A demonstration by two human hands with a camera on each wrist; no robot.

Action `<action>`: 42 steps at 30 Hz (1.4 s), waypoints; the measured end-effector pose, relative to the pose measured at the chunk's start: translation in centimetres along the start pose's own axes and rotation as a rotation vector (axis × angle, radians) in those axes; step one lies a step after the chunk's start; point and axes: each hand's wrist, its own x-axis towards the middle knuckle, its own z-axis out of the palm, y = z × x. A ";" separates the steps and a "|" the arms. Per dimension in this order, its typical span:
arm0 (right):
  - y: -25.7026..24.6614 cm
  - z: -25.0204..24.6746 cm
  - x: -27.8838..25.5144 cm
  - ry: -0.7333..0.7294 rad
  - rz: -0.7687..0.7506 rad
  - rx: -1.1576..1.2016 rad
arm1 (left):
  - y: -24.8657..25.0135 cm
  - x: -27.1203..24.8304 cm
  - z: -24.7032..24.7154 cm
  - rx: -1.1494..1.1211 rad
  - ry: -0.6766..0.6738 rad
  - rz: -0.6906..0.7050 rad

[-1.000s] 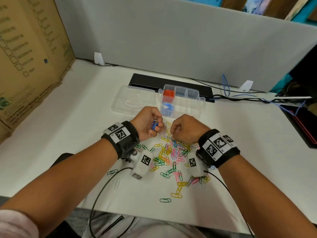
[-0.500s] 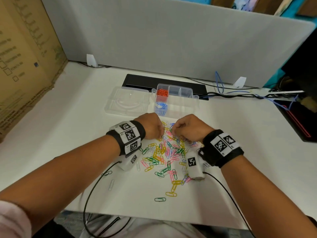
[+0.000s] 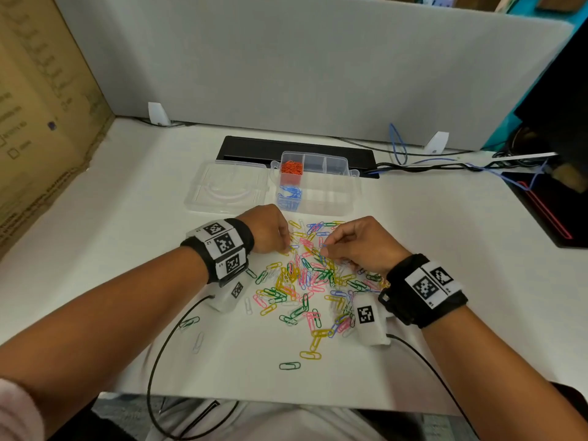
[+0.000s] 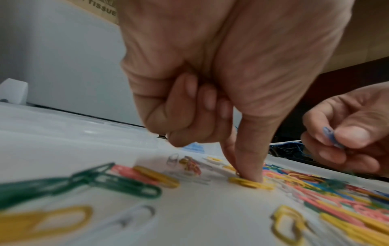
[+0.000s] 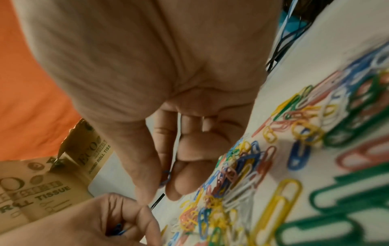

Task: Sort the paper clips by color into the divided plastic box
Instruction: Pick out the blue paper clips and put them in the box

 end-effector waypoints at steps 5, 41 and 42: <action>1.9 -0.4 -0.7 0.129 -0.053 0.050 | 0.1 -0.1 0.1 0.097 -0.055 0.006; -0.5 0.2 0.8 0.067 0.064 -0.137 | -3.0 -2.1 -3.9 -0.009 0.018 0.000; -0.5 0.1 0.7 0.060 0.075 -0.105 | -3.0 -2.0 -3.8 0.007 0.038 -0.011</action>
